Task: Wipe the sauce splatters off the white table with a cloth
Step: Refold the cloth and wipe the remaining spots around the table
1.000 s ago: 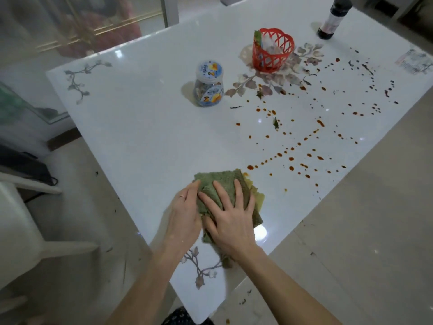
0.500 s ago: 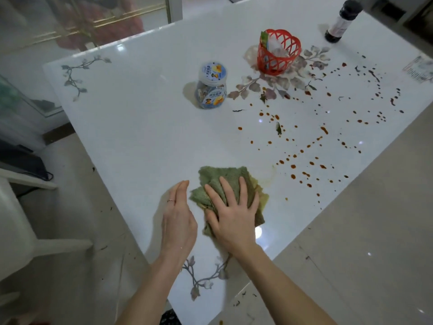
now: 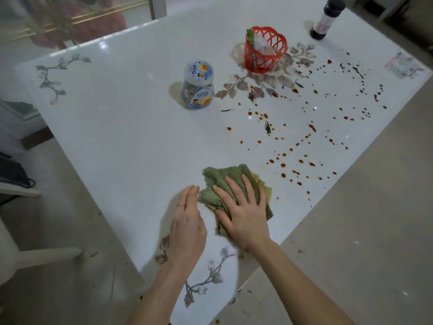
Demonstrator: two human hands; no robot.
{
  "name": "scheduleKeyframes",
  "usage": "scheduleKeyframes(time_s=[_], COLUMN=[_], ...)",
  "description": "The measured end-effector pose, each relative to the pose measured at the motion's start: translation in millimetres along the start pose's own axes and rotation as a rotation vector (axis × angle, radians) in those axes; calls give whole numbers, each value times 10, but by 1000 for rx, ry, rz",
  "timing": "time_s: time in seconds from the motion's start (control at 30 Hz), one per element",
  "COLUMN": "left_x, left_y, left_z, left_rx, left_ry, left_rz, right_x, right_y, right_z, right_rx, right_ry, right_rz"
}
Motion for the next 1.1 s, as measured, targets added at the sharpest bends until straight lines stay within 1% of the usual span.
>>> scheduleKeyframes(time_s=[0.03, 0.1, 0.17, 0.2, 0.27, 0.33, 0.4, 0.43, 0.5, 0.57, 0.63, 0.67, 0.73, 0.8, 0.87, 0.9, 0.97, 1.03, 1.1], left_x=[-15, -47, -68, -82, -114, -137, -154, -163, -178, -183, -173, -167, -143, -125, -103, -95, -59, -30, 6], left_y=[6, 18, 53, 86, 147, 196, 251, 271, 305, 326, 345, 363, 369, 377, 415, 414, 409, 373, 361], left_z=[-19, -63, -94, -101, -132, -205, -289, -320, -378, -420, -444, -454, -473, -494, -509, -517, -521, -540, -565], left_rx=[-2, -1, 14, 24, 43, 59, 68, 67, 49, 27, 4, -3, -16, -28, -57, -73, -115, -144, -173], left_ry=[-12, -35, -52, -55, -58, -80, -103, -111, -123, -122, -118, -106, -93, -86, -70, -69, -59, -46, -34], left_rz=[-7, -17, -24, -31, -54, -76, -84, -86, -99, -108, -102, -95, -65, -45, -31, -24, -5, 20, 48], right_x=[-120, -327, -308, -222, 26, 242, 277, 226, 25, -144, -110, -28, 207, 399, 374, 296, 103, 9, 126], right_y=[103, 345, 418, 385, 260, 178, 270, 356, 577, 764, 776, 725, 558, 494, 633, 734, 959, 1066, 998], right_z=[15, 35, 47, 60, 70, 49, 43, 44, 75, 124, 151, 155, 145, 136, 157, 164, 189, 212, 202], right_rx=[15, 9, -27, -33, -39, -35, -40, -34, -9, -5, -27, -42, -74, -92, -97, -91, -83, -90, -104], right_ry=[6, 13, 32, 51, 63, 58, 38, 28, 28, 41, 83, 107, 135, 115, 90, 85, 94, 115, 129], right_rz=[-5, -128, -258, -286, -249, -115, -9, 10, -28, -131, -219, -227, -136, 57, 225, 256, 208, 71, -27])
Point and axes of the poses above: each hand's wrist, its own x-axis away from the middle knuckle, its own z-axis out of the back of the hand, y = z × x, the point moved 10 cm from there along -x, towards the middle knuckle, and after that the axes turned 15 degrees about -z, right-handed, at the moved point
